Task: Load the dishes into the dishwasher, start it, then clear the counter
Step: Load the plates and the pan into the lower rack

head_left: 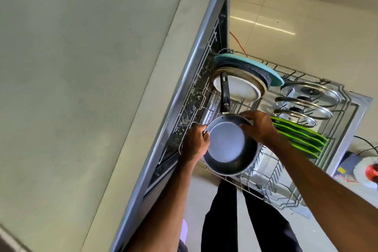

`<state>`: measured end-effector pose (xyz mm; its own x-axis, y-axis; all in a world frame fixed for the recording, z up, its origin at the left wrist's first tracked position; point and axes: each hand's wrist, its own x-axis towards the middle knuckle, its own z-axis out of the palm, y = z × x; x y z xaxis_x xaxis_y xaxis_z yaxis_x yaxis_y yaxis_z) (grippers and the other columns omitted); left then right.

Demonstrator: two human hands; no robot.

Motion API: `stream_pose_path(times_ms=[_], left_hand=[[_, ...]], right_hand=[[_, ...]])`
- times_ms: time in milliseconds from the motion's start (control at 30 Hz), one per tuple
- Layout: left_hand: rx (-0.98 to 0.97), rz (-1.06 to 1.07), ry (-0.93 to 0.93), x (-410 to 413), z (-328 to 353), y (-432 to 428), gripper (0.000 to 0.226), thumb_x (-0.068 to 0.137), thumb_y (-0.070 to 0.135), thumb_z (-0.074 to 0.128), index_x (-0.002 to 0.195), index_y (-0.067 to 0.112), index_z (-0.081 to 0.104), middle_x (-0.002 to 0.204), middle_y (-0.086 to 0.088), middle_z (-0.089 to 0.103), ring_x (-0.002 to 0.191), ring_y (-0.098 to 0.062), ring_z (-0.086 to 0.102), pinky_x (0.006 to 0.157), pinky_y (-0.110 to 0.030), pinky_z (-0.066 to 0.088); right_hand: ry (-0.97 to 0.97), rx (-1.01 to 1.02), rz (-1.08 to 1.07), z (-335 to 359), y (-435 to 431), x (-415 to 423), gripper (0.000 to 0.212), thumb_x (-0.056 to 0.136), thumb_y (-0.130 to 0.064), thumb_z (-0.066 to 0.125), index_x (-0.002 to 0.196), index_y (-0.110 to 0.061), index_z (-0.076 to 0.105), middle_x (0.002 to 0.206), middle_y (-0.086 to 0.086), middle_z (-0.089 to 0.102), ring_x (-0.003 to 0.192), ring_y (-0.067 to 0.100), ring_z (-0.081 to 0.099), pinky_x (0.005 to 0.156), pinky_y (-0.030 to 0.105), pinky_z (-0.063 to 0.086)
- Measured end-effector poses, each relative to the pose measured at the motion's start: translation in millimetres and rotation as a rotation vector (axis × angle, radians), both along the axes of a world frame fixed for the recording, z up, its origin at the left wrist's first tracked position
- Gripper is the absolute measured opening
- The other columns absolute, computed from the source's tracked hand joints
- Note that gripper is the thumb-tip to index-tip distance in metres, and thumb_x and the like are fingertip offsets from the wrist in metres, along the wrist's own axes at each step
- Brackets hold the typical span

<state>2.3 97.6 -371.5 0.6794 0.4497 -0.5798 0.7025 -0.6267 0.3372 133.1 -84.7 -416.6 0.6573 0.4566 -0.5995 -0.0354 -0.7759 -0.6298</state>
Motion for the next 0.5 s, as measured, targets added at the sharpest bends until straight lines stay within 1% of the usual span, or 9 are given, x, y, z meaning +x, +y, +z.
stream_pose_path(times_ms=[67, 100, 167, 200, 267, 333, 400, 433, 500], left_hand=[[0.096, -0.012, -0.005, 1.0, 6.2, 3.7, 0.02, 0.097, 0.021, 0.058, 0.109, 0.008, 0.068, 0.101, -0.012, 0.072, 0.091, -0.027, 0.068, 0.076, -0.035, 0.054], [0.154, -0.025, -0.003, 2.5, 8.4, 6.0, 0.024, 0.097, 0.022, 0.059, 0.116, 0.011, 0.067, 0.105, -0.01, 0.073, 0.094, -0.026, 0.069, 0.081, -0.038, 0.055], [0.255, -0.042, 0.005, 6.8, 12.8, 9.2, 0.029, 0.094, 0.023, 0.062, 0.123, 0.017, 0.066, 0.107, -0.009, 0.074, 0.1, -0.027, 0.068, 0.087, -0.041, 0.054], [0.288, -0.034, 0.008, 9.6, 14.5, 9.1, 0.031, 0.093, 0.023, 0.063, 0.123, 0.018, 0.067, 0.106, -0.009, 0.074, 0.101, -0.027, 0.067, 0.088, -0.041, 0.053], [0.323, -0.017, -0.002, 15.3, 19.3, 4.1, 0.026, 0.091, 0.026, 0.067, 0.116, 0.019, 0.069, 0.1, -0.007, 0.074, 0.099, -0.026, 0.064, 0.083, -0.04, 0.053], [0.312, -0.018, -0.012, 18.5, 22.1, -4.5, 0.023, 0.088, 0.034, 0.073, 0.103, 0.017, 0.069, 0.093, -0.004, 0.072, 0.093, -0.021, 0.062, 0.076, -0.036, 0.055], [0.266, -0.008, -0.019, 18.5, 22.9, -11.5, 0.029, 0.083, 0.037, 0.077, 0.096, 0.014, 0.066, 0.092, -0.003, 0.069, 0.093, -0.02, 0.059, 0.078, -0.034, 0.054], [0.25, -0.011, -0.019, 17.8, 23.2, -12.6, 0.033, 0.081, 0.038, 0.08, 0.097, 0.013, 0.066, 0.094, -0.003, 0.069, 0.096, -0.02, 0.057, 0.081, -0.034, 0.053], [0.225, -0.047, -0.047, 15.4, 23.2, -11.9, 0.042, 0.076, 0.04, 0.083, 0.105, 0.014, 0.067, 0.099, -0.003, 0.071, 0.098, -0.019, 0.054, 0.085, -0.033, 0.049]], right_hand=[[-0.085, -0.046, 0.001, 1.6, 10.4, -13.3, 0.038, 0.086, -0.019, 0.072, 0.124, -0.013, 0.068, 0.119, 0.016, 0.07, 0.107, 0.03, 0.066, 0.093, 0.037, 0.054], [-0.138, -0.046, -0.002, 4.9, 17.3, -19.7, 0.036, 0.089, -0.024, 0.071, 0.123, -0.011, 0.067, 0.12, 0.017, 0.069, 0.108, 0.033, 0.066, 0.093, 0.042, 0.055], [-0.156, 0.019, -0.025, 15.2, 32.9, -32.1, 0.034, 0.095, -0.036, 0.065, 0.112, -0.007, 0.071, 0.111, 0.018, 0.072, 0.097, 0.033, 0.07, 0.084, 0.045, 0.058], [-0.078, 0.079, -0.058, 22.5, 42.9, -36.3, 0.04, 0.097, -0.042, 0.061, 0.104, -0.003, 0.072, 0.102, 0.019, 0.074, 0.089, 0.033, 0.072, 0.077, 0.047, 0.06], [0.269, 0.171, -0.236, 39.7, 65.1, -41.5, 0.055, 0.098, -0.049, 0.057, 0.094, 0.004, 0.07, 0.09, 0.019, 0.075, 0.081, 0.033, 0.073, 0.071, 0.048, 0.062], [0.601, 0.217, -0.407, 47.3, 85.9, -46.4, 0.057, 0.096, -0.052, 0.057, 0.092, 0.003, 0.071, 0.084, 0.013, 0.074, 0.075, 0.028, 0.072, 0.069, 0.04, 0.061], [0.654, 0.199, -0.45, 49.2, 99.6, -47.9, 0.051, 0.095, -0.052, 0.059, 0.084, -0.003, 0.07, 0.071, 0.006, 0.065, 0.064, 0.021, 0.062, 0.065, 0.034, 0.053], [0.658, 0.194, -0.494, 49.9, 103.4, -47.3, 0.045, 0.096, -0.046, 0.062, 0.083, -0.004, 0.069, 0.068, 0.005, 0.063, 0.061, 0.019, 0.06, 0.064, 0.033, 0.051], [0.699, 0.189, -0.61, 46.0, 103.7, -44.8, 0.029, 0.097, -0.026, 0.064, 0.089, 0.001, 0.069, 0.072, 0.01, 0.068, 0.059, 0.02, 0.064, 0.061, 0.034, 0.054]])
